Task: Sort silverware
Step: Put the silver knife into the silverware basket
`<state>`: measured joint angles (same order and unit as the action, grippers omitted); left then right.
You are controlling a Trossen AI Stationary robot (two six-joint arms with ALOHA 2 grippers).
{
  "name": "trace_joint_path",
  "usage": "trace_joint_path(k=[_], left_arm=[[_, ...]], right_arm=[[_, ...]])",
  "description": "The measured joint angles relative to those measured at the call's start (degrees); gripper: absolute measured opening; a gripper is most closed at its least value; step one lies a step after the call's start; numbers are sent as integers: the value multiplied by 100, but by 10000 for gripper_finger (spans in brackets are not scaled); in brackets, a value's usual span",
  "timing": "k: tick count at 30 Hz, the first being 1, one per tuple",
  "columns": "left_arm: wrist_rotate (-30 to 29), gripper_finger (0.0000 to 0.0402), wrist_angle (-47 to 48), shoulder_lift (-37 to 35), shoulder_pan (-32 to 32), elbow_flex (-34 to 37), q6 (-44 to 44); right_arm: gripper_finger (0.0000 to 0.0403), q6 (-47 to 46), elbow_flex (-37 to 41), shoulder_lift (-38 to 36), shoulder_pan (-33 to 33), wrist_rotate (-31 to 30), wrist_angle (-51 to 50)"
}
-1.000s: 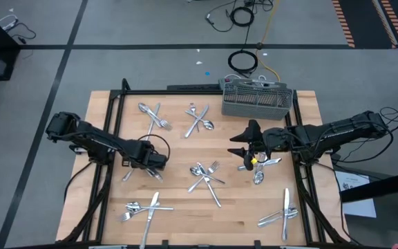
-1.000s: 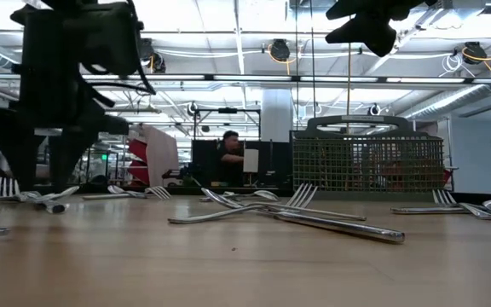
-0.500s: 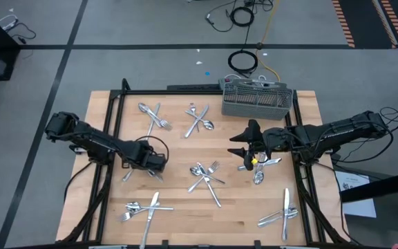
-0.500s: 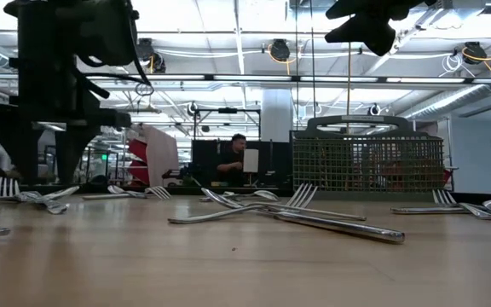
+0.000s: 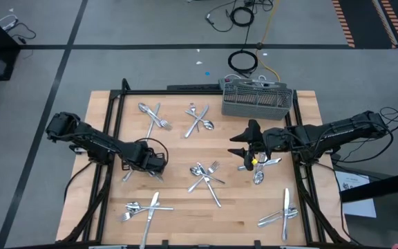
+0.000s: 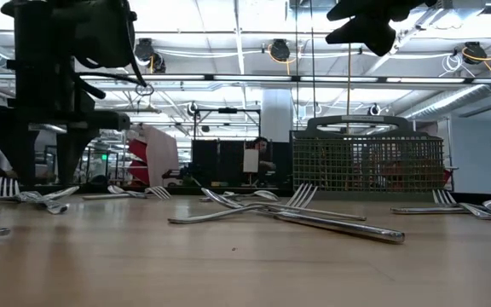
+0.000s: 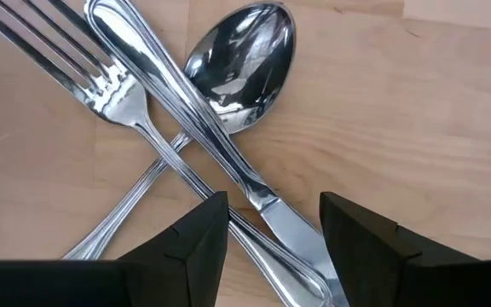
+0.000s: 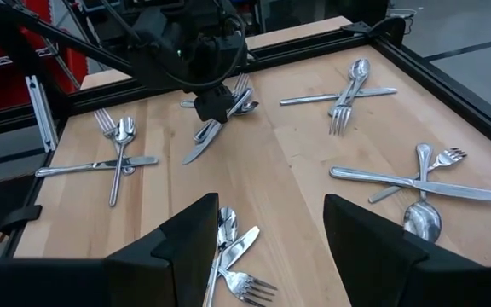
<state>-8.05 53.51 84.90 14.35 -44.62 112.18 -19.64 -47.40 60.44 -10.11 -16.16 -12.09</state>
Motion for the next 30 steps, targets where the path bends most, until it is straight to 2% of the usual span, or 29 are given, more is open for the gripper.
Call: trace_joint_path(k=[16, 23, 30], left_arm=[[-135, 196, -67, 217, -2, 10, 321], [4, 196, -757, 197, 71, 444, 693], [-57, 196, -784, 197, 111, 505, 901]], right_arm=[[203, 63, 0, -2, -11, 153, -92], [203, 85, 0, -2, -11, 295, -127], [203, 79, 0, -1, -11, 304, -202]])
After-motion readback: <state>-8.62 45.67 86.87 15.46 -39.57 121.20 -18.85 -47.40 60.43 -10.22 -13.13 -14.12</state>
